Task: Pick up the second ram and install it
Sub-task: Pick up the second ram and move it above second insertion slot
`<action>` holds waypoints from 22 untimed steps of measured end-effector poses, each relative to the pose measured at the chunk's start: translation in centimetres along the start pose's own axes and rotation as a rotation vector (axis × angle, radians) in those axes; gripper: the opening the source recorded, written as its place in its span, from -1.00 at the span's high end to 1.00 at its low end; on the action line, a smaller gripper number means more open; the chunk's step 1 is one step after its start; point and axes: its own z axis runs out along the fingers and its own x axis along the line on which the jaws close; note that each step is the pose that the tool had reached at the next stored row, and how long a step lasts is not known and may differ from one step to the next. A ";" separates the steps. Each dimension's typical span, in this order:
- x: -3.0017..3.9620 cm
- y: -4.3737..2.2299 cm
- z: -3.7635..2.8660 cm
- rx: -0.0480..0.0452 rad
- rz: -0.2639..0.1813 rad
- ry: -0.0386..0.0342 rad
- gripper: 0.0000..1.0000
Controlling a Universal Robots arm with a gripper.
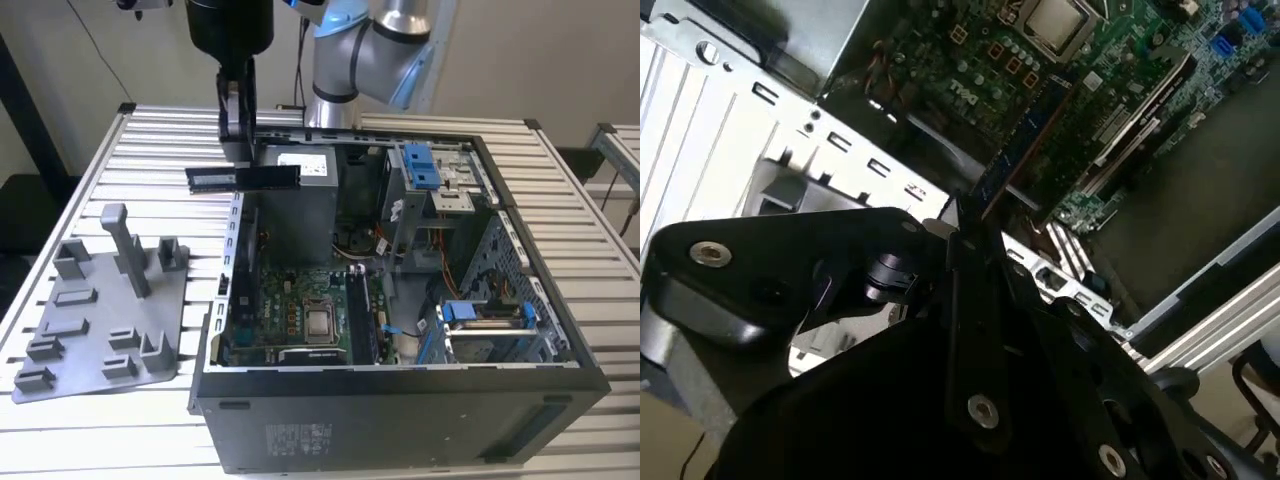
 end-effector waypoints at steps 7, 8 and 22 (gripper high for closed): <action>-0.04 -1.46 -0.01 0.0000 0.000 0.0001 0.72; -0.05 -1.66 -0.01 0.0000 0.000 0.0000 0.72; -0.18 -4.29 -0.01 0.0000 0.000 0.0000 0.72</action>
